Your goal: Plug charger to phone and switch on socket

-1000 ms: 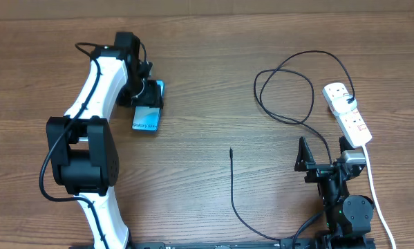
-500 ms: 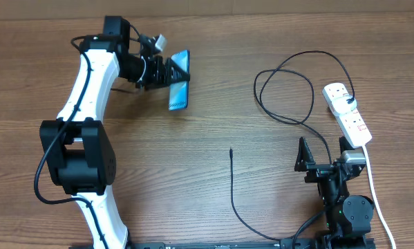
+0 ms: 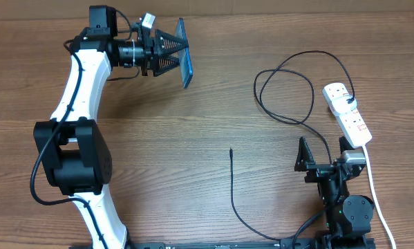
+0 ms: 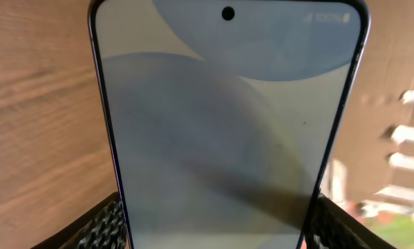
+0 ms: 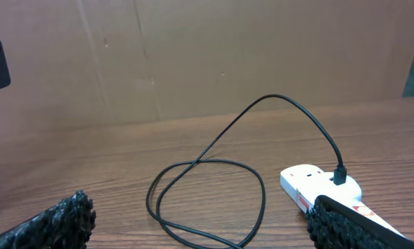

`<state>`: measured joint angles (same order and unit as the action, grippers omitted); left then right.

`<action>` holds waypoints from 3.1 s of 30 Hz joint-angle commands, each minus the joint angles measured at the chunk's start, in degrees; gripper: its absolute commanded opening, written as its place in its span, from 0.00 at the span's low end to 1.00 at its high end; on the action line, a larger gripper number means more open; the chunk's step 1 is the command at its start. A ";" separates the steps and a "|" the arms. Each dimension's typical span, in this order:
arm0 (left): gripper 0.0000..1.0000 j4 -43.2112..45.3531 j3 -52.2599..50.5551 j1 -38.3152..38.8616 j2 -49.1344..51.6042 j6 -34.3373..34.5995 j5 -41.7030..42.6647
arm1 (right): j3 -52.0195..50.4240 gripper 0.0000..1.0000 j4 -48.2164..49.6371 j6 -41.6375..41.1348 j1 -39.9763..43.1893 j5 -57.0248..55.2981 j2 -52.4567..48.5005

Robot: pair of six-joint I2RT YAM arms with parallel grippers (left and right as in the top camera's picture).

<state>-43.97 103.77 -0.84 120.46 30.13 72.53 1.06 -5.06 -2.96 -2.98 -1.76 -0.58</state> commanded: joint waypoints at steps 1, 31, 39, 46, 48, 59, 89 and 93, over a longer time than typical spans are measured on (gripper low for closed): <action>0.04 2.40 1.84 0.00 0.17 14.64 5.27 | -0.59 1.00 0.39 0.24 0.22 -0.22 0.42; 0.04 14.45 1.84 -2.47 0.17 44.74 16.04 | -0.59 1.00 0.39 0.24 0.22 -0.22 0.42; 0.04 14.45 1.81 -2.60 0.17 47.28 17.33 | -0.59 1.00 0.37 0.26 0.22 -0.22 0.42; 0.04 14.45 1.84 -2.62 0.17 50.05 18.01 | -0.59 1.00 0.37 0.24 0.22 -0.22 0.42; 0.04 14.45 1.81 -2.62 0.17 50.05 18.01 | -0.59 1.00 0.39 0.24 0.22 -0.22 0.42; 0.04 14.47 1.81 -2.62 0.17 50.21 17.94 | -0.59 1.00 0.37 0.24 0.22 -0.22 0.42; 0.04 14.45 1.81 -2.62 0.17 49.13 17.97 | -0.59 1.00 0.39 0.24 0.22 -0.22 0.42; 0.04 14.47 1.81 -2.62 0.17 48.94 17.97 | -0.59 1.00 0.39 0.24 0.22 -0.24 0.42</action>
<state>-29.93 103.88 -3.22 120.46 79.57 87.72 1.06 -5.08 -2.98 -2.98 -1.74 -0.58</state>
